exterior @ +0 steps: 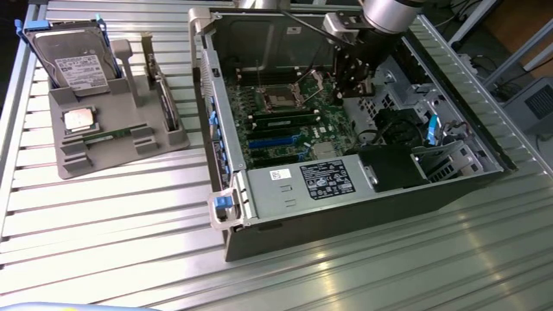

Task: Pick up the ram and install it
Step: 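Press down the ram until it locks into place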

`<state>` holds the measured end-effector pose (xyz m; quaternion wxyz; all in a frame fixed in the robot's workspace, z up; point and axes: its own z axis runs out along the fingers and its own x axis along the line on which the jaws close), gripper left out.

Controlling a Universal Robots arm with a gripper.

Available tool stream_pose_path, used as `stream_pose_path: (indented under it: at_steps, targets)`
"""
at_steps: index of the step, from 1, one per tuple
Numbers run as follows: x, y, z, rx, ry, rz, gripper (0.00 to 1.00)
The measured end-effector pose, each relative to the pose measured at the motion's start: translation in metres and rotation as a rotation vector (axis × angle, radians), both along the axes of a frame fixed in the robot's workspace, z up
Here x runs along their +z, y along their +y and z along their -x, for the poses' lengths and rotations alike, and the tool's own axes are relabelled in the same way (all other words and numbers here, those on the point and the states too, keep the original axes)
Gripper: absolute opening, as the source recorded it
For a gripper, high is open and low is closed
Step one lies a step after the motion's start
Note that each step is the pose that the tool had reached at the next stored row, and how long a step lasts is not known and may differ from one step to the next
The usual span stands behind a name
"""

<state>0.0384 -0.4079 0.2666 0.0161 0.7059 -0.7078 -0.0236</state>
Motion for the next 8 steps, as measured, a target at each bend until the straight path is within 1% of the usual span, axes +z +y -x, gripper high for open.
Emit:
stream_pose_path:
  at_steps: [2, 5, 7, 8]
  targets:
    - [0.0013, 0.0, -0.008, 0.0, 0.0, -0.0002, 0.11]
    - [0.0069, 0.0, -0.019, 0.0, 0.0001, -0.0001, 0.11]
    - [0.0169, 0.0002, -0.021, 0.0, 0.0, -0.0002, 0.11]
    - [0.0266, 0.0004, -0.021, 0.0, 0.0, -0.0002, 0.11]
